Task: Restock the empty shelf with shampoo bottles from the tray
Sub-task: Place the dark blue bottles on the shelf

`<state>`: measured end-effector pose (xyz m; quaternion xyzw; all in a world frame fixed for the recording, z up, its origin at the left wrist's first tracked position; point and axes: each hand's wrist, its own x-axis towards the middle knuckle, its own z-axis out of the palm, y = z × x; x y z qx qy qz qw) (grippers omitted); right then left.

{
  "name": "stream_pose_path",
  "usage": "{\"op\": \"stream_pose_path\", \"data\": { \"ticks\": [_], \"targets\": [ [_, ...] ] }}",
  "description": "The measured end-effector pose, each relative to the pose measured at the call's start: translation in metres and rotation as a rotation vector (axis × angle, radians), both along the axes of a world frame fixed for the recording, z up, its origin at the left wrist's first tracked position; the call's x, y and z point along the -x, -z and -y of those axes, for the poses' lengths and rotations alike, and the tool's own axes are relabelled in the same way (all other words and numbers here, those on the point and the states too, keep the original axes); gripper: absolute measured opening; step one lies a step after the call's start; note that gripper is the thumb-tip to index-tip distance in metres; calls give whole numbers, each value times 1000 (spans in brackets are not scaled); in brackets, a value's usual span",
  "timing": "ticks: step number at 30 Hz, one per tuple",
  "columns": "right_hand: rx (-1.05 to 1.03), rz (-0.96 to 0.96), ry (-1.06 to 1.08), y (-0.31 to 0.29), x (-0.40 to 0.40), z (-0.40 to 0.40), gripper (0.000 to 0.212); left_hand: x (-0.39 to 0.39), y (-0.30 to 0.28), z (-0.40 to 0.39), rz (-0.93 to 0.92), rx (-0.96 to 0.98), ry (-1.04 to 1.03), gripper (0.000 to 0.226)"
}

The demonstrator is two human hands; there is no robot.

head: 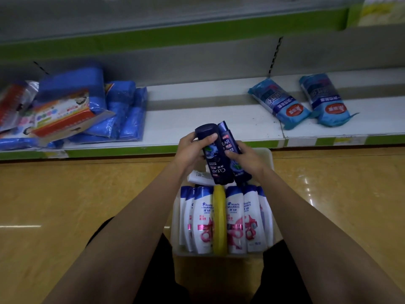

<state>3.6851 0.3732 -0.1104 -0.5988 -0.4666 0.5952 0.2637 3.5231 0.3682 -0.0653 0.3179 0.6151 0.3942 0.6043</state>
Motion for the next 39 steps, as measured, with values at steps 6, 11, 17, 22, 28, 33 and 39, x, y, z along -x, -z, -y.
{"op": "stream_pose_path", "data": {
  "ticks": [6,11,17,22,28,33,39],
  "targets": [
    [140,-257,64,-58,14,16,31,-12,-43,3,-1,46,39,40],
    [270,-249,64,-139,24,37,42,7,-122,26,-4,233,79,49],
    [267,-238,-22,-251,36,65,45,28,-232,59,82,313,46,53],
    [276,-307,-30,-362,41,80,43,37,-341,87,1,252,47,74],
    [198,-311,-75,-481,42,82,44,37,-465,88,81,343,7,75],
    [125,-290,-114,-550,41,73,47,37,-532,91,-57,354,186,33],
    [21,-260,-192,-634,32,53,45,32,-634,76,-264,204,418,47]
  ]
}}
